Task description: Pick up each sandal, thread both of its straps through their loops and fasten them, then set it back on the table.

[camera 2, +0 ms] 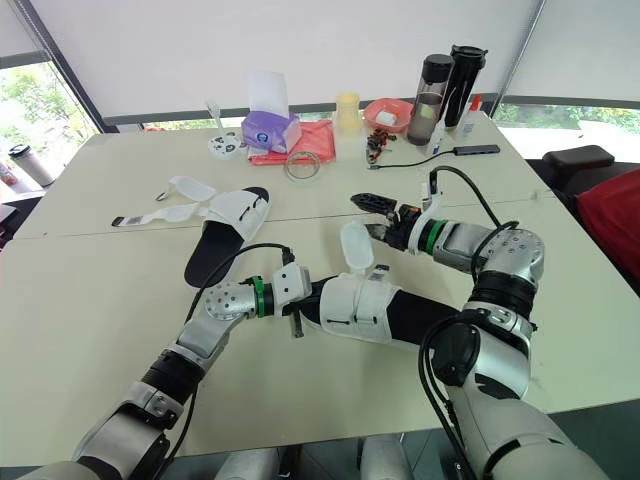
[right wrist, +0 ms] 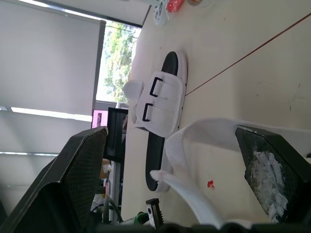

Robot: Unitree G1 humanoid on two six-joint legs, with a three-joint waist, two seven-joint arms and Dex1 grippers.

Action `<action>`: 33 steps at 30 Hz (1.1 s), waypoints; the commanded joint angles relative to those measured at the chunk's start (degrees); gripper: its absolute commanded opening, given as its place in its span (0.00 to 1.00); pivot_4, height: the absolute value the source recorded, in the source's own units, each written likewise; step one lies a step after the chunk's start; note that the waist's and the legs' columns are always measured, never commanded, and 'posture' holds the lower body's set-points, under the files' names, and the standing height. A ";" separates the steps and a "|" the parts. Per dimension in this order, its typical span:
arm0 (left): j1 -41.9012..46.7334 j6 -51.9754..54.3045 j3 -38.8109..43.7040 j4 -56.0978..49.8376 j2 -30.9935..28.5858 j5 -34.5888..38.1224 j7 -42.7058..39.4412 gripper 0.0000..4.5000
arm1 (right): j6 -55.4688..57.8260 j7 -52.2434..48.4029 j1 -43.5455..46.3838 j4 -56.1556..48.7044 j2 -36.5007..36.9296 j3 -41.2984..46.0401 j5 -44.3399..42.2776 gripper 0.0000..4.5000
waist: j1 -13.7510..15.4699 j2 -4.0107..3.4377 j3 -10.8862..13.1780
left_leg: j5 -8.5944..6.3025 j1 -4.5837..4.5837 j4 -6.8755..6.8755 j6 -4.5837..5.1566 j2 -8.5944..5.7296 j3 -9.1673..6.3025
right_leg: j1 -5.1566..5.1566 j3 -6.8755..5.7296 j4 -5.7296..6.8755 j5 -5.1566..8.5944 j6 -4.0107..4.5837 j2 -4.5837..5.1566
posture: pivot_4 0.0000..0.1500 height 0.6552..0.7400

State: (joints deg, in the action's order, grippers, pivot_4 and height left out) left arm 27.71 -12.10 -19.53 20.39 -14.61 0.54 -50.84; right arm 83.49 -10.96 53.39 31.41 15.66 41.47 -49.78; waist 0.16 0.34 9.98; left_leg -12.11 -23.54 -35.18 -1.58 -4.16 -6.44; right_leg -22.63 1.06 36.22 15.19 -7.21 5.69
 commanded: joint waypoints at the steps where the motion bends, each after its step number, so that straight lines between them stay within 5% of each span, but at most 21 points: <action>1: -0.62 0.45 -1.02 2.29 -0.11 -2.29 0.91 0.00 | -3.74 -0.09 2.67 2.14 -0.38 -1.31 0.85 0.99 | -0.02 0.00 0.00 | 0.00 0.00 0.00 0.00 0.00 0.00 | 0.00 0.00 0.00 0.00 0.00 0.00 | 1.00 1.00; 4: -0.91 0.43 -1.08 2.06 -0.07 -2.26 1.11 0.00 | -4.27 -0.29 2.80 2.82 -0.48 -2.72 1.33 0.99 | -0.01 0.00 0.00 | 0.00 0.01 0.00 0.00 0.00 0.00 | 0.00 0.00 0.02 0.00 0.00 0.00 | 1.00 1.00; 7: -1.05 0.27 -1.17 2.18 -0.04 -2.29 1.26 0.00 | -3.92 -0.85 2.47 2.64 0.01 -4.38 1.84 0.81 | 0.01 0.00 0.00 | 0.00 0.01 -0.01 0.00 0.00 -0.01 | 0.00 0.01 0.02 0.00 0.00 0.00 | 1.00 1.00; 14: -1.01 0.04 -1.24 2.69 0.08 -2.35 1.62 0.00 | -1.66 -5.16 1.32 -0.93 3.63 -10.07 2.27 0.01 | 0.07 -0.01 0.00 | 0.00 0.01 -0.01 0.00 0.00 -0.01 | 0.01 0.01 0.02 0.00 0.00 0.00 | 1.00 1.00; 24: -1.06 -0.21 -1.43 3.36 0.62 -2.47 2.12 0.00 | -1.02 -12.87 0.07 -6.01 8.51 -12.15 0.63 0.01 | 0.21 -0.01 0.00 | 0.00 0.01 -0.03 0.00 0.00 -0.03 | 0.03 0.01 0.02 0.00 0.00 0.00 | 1.00 1.00; 27: -0.89 -0.26 -1.46 3.61 0.82 -2.48 2.14 0.00 | -3.87 -17.90 -2.37 -10.22 9.96 -16.19 1.07 0.19 | 0.32 -0.01 0.00 | 0.00 0.02 -0.04 0.00 0.00 -0.02 | 0.05 0.01 0.01 0.00 0.00 0.00 | 1.00 1.00; 33: -0.54 -0.61 -1.47 4.16 0.83 -2.77 2.12 0.00 | -7.29 -26.02 -4.81 -11.22 13.98 -25.92 4.61 0.85 | 0.40 -0.01 0.00 | 0.00 0.02 -0.08 0.00 0.00 -0.02 | 0.07 0.00 0.00 0.01 0.00 0.00 | 1.00 1.00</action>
State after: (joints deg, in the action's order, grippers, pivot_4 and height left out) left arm 27.78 -13.41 -19.64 22.15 -13.56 0.45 -49.41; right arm 77.69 -34.03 48.15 21.09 28.23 17.55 -45.95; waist 0.56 0.34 9.98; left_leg -12.11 -23.52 -35.27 -1.59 -4.17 -6.46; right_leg -22.57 1.07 36.22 15.20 -7.21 5.69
